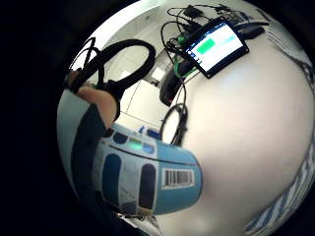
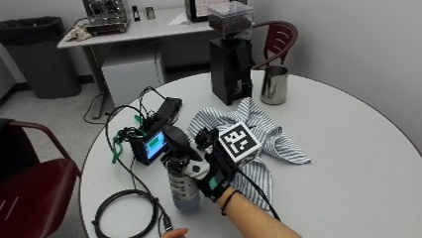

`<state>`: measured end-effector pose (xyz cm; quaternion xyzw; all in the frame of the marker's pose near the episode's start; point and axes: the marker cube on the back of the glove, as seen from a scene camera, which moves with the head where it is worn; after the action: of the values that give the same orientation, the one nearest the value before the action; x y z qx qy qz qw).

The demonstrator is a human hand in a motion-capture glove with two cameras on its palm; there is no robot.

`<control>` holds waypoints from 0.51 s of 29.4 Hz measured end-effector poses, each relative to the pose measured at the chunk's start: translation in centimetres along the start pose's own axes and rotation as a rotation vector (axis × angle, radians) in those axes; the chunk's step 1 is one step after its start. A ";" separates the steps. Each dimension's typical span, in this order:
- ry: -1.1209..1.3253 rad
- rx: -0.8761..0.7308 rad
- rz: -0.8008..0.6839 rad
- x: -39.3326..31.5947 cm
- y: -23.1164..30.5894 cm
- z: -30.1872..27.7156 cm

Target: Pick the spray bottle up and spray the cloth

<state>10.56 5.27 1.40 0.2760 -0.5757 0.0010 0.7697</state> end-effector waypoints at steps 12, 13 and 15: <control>0.022 -0.027 -0.037 1.1 0.6 0.6; 0.019 -0.027 -0.035 1.2 0.7 0.6; 0.014 -0.030 -0.031 1.4 0.7 0.7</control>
<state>10.20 5.19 3.04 0.2732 -0.5661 -0.0177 0.7776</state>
